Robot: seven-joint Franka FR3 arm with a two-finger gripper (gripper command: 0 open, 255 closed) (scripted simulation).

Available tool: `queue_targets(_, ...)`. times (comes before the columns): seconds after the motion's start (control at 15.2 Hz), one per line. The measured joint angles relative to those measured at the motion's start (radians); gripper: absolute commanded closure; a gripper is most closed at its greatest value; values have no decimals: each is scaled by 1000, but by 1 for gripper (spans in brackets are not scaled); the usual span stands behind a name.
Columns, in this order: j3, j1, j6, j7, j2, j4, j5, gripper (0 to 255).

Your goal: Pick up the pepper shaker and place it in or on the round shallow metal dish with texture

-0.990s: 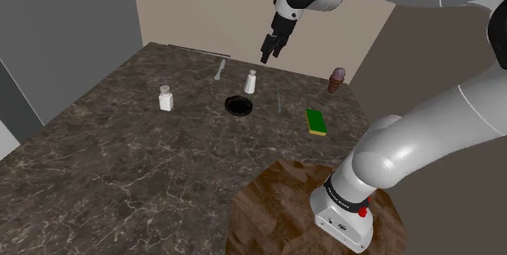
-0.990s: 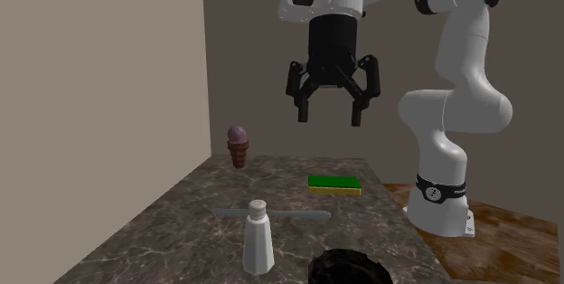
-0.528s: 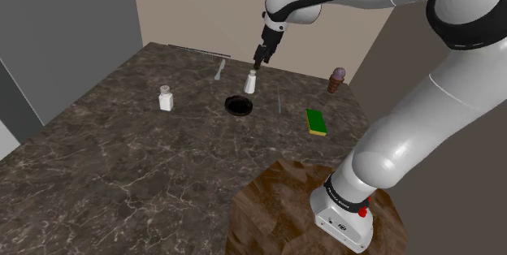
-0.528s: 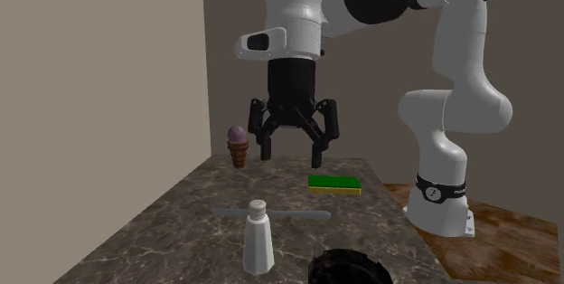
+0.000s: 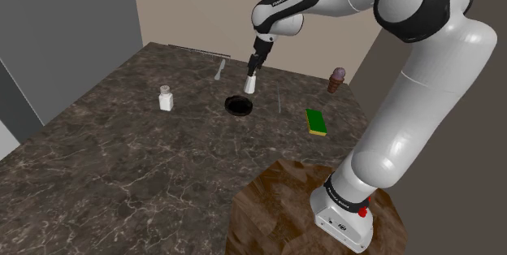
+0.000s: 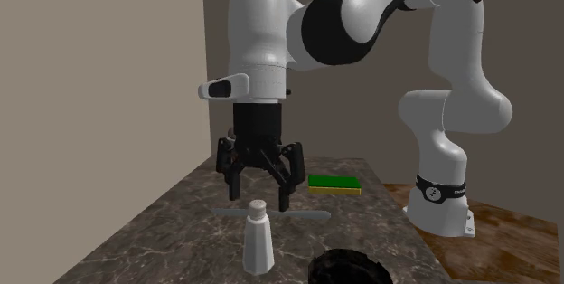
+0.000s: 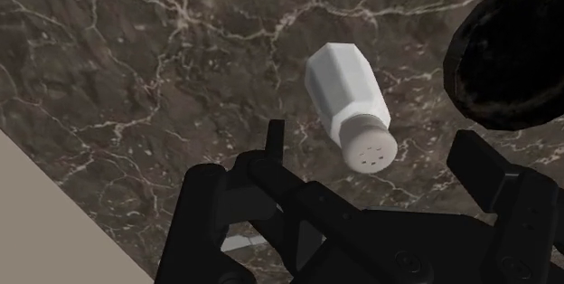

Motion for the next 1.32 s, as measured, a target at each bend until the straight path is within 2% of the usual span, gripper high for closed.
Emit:
queue_targets(0.33, 4, -1, 56, -15, 37, -21, 18, 0)
queue_targets(0.73, 6, -1, 66, -16, 46, -22, 22, 0)
queue_targets(0.79, 6, -1, 66, -16, 46, -22, 22, 255)
queue_targets(1.32, 6, -1, 66, -16, 45, -23, 22, 255)
